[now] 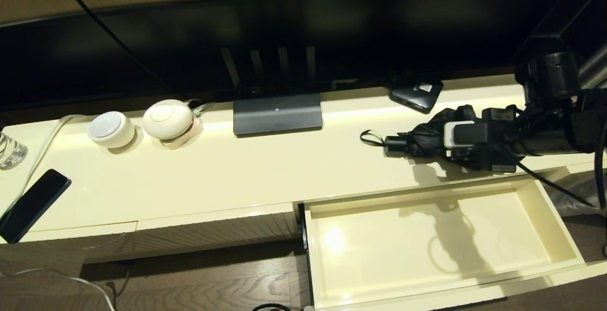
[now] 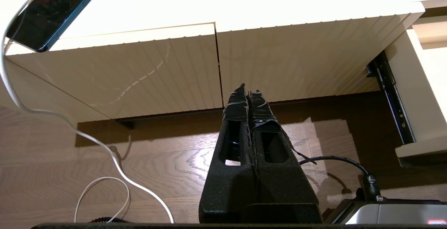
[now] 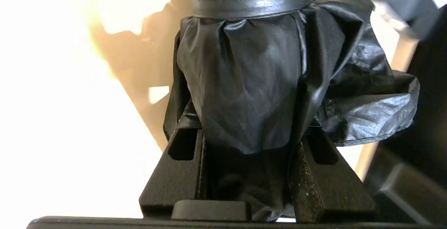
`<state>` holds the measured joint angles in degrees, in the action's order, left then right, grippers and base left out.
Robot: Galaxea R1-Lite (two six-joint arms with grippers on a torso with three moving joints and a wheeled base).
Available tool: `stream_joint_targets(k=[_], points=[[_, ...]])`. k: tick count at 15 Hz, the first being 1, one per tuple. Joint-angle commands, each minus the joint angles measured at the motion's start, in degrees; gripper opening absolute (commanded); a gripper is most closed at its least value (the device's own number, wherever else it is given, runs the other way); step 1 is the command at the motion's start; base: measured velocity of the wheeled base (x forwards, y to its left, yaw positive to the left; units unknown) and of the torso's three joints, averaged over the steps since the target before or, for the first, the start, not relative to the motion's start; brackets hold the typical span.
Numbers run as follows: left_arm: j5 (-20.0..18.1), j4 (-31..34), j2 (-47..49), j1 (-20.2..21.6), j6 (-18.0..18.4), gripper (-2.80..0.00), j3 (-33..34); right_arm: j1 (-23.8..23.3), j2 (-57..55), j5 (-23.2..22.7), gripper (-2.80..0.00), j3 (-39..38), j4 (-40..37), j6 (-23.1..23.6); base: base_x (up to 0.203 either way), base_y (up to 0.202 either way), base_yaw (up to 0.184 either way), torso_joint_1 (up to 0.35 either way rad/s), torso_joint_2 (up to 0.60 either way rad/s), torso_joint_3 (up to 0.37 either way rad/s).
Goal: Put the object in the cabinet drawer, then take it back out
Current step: Put the umbrella in the drawer
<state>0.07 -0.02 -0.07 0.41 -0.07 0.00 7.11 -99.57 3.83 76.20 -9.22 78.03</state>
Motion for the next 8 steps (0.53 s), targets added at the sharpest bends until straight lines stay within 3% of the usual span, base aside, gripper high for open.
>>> stream_joint_targets(k=[1, 8], points=[[0.01, -0.06, 0.07, 0.02, -0.01, -2.8, 0.18, 0.19, 3.85, -0.05, -2.8, -1.06, 0.08, -0.49, 0.0, 0.0, 0.0, 0.0, 0.0, 0.0], [0.01, -0.06, 0.07, 0.02, -0.01, -2.8, 0.18, 0.69, 15.61, -0.03, -2.8, -6.09, -2.39, -2.0, 0.0, 0.0, 0.0, 0.0, 0.0, 0.0]])
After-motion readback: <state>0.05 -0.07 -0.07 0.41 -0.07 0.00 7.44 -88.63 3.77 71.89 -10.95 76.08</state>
